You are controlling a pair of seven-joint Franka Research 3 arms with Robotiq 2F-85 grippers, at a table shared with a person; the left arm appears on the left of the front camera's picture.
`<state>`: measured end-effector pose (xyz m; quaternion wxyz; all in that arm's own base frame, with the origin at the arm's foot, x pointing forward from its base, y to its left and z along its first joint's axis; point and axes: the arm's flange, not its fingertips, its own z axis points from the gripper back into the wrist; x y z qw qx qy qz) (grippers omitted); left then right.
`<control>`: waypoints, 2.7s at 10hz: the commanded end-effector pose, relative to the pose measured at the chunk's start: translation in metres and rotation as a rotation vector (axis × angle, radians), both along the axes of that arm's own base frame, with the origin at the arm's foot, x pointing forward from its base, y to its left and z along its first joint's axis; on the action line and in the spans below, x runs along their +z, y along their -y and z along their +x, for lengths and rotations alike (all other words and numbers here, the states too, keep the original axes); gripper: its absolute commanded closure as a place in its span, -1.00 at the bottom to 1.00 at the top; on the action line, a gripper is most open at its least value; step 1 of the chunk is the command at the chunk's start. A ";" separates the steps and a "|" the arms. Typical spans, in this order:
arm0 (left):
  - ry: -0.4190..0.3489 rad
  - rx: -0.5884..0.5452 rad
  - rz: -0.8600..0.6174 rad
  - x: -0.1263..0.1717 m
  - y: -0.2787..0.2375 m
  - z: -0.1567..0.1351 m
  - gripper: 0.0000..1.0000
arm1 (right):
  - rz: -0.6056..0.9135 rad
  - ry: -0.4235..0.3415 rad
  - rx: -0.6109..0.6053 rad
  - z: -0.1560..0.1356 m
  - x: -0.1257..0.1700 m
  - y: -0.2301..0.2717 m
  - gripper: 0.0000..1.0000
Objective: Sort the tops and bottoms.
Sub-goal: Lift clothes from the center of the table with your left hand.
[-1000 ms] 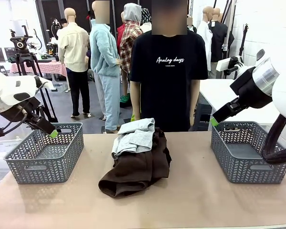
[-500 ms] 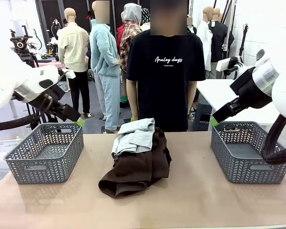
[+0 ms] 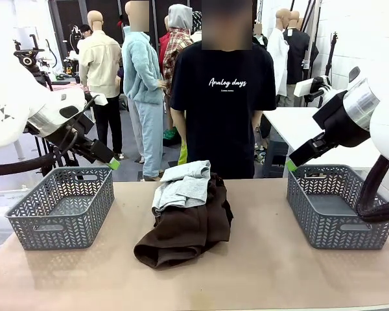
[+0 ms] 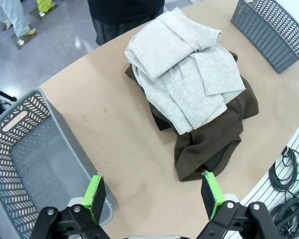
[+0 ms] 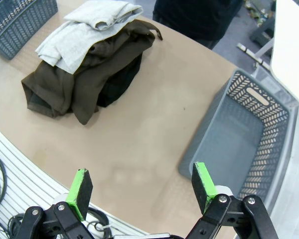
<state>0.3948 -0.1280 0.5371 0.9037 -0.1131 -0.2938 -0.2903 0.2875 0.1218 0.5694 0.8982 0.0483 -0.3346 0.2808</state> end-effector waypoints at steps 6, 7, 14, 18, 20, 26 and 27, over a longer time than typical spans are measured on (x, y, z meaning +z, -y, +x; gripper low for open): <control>-0.191 -0.143 -0.166 -0.014 0.104 0.112 -1.00 | -0.004 0.005 0.001 0.003 -0.002 -0.001 -1.00; -0.259 -0.181 -0.131 -0.027 0.119 0.127 -1.00 | -0.004 0.005 0.001 0.003 -0.002 -0.001 -1.00; -0.504 -0.321 0.073 -0.070 0.179 0.186 -1.00 | -0.004 0.005 0.001 0.003 -0.002 -0.001 -1.00; -0.405 -0.293 0.175 -0.073 0.200 0.185 -1.00 | -0.004 0.005 0.001 0.003 -0.002 -0.001 -1.00; -0.378 -0.275 0.230 -0.079 0.205 0.182 -1.00 | -0.004 0.005 0.001 0.003 -0.002 -0.001 -1.00; -0.370 -0.273 0.229 -0.089 0.213 0.180 -1.00 | -0.004 0.005 0.001 0.003 -0.002 -0.001 -1.00; -0.362 -0.273 0.258 -0.089 0.214 0.179 -1.00 | -0.004 0.005 0.001 0.003 -0.002 -0.001 -1.00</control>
